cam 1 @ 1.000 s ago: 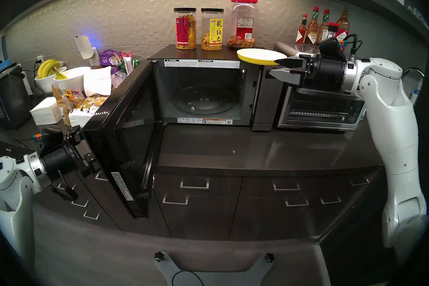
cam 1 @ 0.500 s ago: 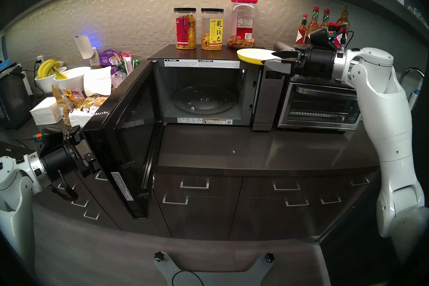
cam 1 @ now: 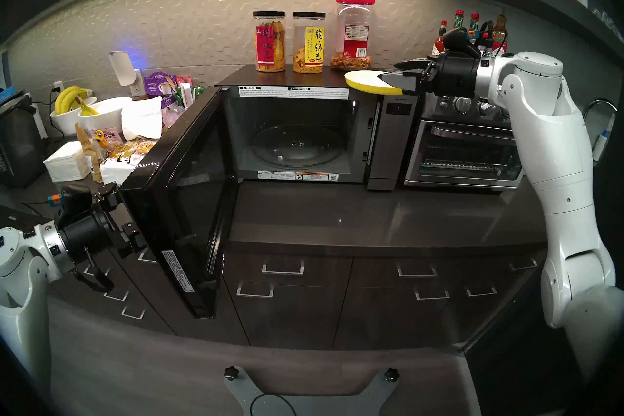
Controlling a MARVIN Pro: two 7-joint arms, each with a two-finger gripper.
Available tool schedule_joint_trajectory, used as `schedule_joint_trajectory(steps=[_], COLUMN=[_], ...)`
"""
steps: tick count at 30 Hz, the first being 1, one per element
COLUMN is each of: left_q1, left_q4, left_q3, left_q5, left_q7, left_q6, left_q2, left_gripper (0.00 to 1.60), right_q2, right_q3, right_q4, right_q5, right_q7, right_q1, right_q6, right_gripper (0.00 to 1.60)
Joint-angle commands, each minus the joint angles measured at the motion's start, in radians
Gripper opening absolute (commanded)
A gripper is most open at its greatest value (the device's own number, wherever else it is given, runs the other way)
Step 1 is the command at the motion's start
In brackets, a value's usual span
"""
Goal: Open the microwave, put the plate inside, and close the door
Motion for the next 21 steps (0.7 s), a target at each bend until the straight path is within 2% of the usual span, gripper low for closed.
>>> schedule_joint_trajectory(steps=[1, 13, 21], left_q1=[0.000, -0.001, -0.001], left_q4=[-0.008, -0.008, -0.009], left_q3=[-0.003, -0.004, -0.004], left_q5=[-0.001, 0.000, 0.000], left_q7=[-0.002, -0.003, -0.004], left_q6=[0.000, 0.001, 0.002], left_q2=[0.001, 0.000, 0.000], left_gripper=[1.60, 1.60, 1.60], right_q2=[-0.013, -0.038, -0.038], right_q3=[-0.021, -0.062, -0.109], right_q4=[0.033, 0.127, 0.203], right_q5=[-0.036, -0.119, -0.177], right_q7=[0.033, 0.106, 0.189], right_q1=[0.113, 0.207, 0.282], right_q6=[0.017, 0.026, 0.018], right_gripper=[1.60, 1.60, 1.60])
